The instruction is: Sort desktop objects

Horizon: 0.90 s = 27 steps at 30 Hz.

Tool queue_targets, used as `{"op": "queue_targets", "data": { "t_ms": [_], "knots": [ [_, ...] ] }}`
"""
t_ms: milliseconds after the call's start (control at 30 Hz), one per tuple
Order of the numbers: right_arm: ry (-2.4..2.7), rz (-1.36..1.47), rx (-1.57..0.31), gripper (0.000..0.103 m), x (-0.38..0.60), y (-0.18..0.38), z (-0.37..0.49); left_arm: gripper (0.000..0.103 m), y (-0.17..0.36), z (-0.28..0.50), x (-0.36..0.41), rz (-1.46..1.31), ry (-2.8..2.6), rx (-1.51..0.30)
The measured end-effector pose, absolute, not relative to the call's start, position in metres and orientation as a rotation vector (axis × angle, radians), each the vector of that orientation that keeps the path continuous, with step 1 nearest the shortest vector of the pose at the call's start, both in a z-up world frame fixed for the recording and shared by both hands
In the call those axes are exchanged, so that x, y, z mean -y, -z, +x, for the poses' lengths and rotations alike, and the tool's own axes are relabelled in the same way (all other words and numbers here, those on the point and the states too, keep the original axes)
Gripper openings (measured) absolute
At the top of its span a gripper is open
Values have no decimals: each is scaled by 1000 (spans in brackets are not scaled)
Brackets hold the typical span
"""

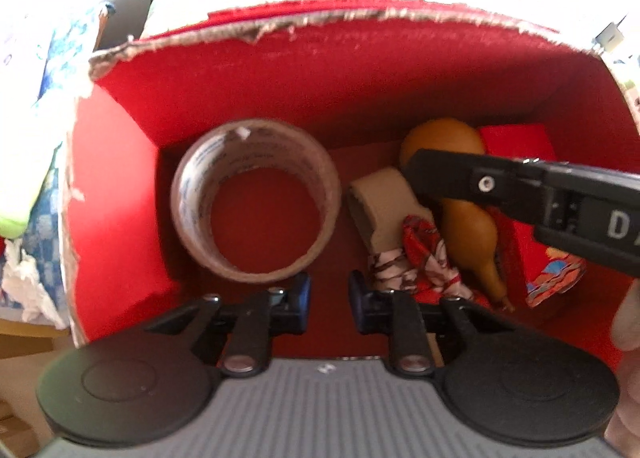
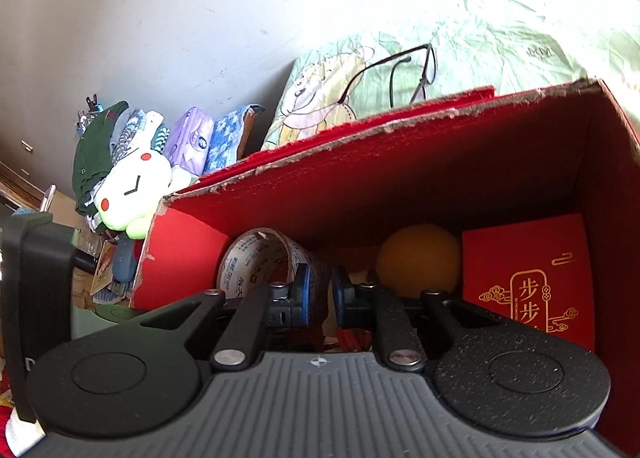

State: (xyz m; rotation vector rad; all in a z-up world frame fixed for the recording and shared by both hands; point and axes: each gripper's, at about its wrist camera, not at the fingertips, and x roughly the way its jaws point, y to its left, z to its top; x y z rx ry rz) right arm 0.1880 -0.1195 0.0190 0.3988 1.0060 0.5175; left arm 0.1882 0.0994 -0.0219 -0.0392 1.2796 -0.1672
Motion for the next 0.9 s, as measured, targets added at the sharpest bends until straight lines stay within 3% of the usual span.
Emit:
{"op": "queue_targets", "data": {
  "t_ms": [400, 500, 767, 833, 900],
  "knots": [
    [-536, 389, -964, 15, 118, -23, 182, 23, -1, 159, -80, 101, 164, -1115],
    [-564, 387, -939, 15, 117, -25, 180, 30, -22, 136, -76, 113, 149, -1020],
    [-633, 361, -814, 15, 126, -42, 159, 33, -69, 87, -93, -38, 89, -864],
    [-662, 388, -808, 15, 132, -46, 152, 38, -73, 71, -93, -47, 68, -836],
    [-683, 415, -799, 15, 138, -50, 144, 51, -70, 56, -96, -69, 50, -821]
  ]
}}
